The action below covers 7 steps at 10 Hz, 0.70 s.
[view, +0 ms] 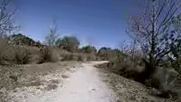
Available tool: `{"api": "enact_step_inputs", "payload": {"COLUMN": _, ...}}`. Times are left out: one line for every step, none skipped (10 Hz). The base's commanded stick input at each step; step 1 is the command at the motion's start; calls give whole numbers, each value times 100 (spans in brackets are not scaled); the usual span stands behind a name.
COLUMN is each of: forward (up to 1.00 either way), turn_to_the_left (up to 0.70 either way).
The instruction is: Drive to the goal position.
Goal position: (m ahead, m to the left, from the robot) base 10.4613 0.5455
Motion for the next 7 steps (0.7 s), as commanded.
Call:
{"api": "enact_step_inputs", "payload": {"forward": 50, "turn_to_the_left": 0}}
{"api": "enact_step_inputs", "payload": {"forward": 50, "turn_to_the_left": 0}}
{"api": "enact_step_inputs", "payload": {"forward": 50, "turn_to_the_left": 0}}
{"api": "enact_step_inputs", "payload": {"forward": 50, "turn_to_the_left": 0}}
{"api": "enact_step_inputs", "payload": {"forward": 50, "turn_to_the_left": 0}}
{"api": "enact_step_inputs", "payload": {"forward": 50, "turn_to_the_left": 0}}
{"api": "enact_step_inputs", "payload": {"forward": 50, "turn_to_the_left": 0}}
